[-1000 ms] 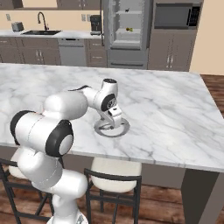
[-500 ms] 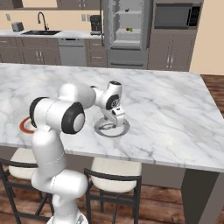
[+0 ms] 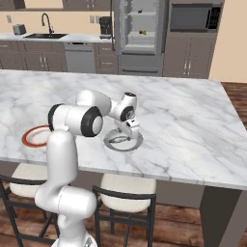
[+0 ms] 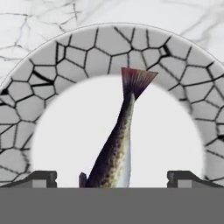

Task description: Transport the fish and broccoli to the fridge. Place the fish on the rack containing meat and place the broccoli on the rack containing the vegetable, ensuring meats and vegetables are on different racks.

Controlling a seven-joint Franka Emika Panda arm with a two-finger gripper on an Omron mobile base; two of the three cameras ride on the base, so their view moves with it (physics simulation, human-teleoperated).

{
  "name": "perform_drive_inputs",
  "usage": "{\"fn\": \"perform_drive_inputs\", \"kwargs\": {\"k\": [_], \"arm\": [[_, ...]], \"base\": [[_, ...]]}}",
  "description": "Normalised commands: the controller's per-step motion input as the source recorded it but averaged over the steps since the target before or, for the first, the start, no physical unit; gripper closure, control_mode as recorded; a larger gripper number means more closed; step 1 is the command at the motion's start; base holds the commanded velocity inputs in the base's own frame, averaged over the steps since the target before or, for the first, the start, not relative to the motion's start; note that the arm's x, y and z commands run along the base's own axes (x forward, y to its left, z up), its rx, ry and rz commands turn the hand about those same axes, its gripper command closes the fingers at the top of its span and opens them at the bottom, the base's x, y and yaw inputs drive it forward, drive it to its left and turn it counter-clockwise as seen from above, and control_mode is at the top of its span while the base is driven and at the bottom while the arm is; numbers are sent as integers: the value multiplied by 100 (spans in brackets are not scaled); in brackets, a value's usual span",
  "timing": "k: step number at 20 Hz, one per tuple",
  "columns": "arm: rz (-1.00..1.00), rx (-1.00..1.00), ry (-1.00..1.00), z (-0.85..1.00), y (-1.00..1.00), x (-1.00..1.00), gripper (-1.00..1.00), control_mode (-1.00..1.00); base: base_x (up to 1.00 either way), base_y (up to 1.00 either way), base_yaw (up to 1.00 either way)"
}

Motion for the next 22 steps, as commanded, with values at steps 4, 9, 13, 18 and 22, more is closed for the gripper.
{"fn": "perform_drive_inputs", "kwargs": {"k": [4,9,13,18,22], "arm": [[0,0,0,-26,0,20,-100,-100],[0,0,0,-6,0,-19,-100,-100],[0,0,0,-18,0,-15,-100,-100],[0,0,-1,-27,5,-4,-100,-100],[0,0,-3,-34,15,0,-100,-100]], "base": [[0,0,0],[0,0,0],[0,0,0],[0,0,0],[0,0,0]]}}
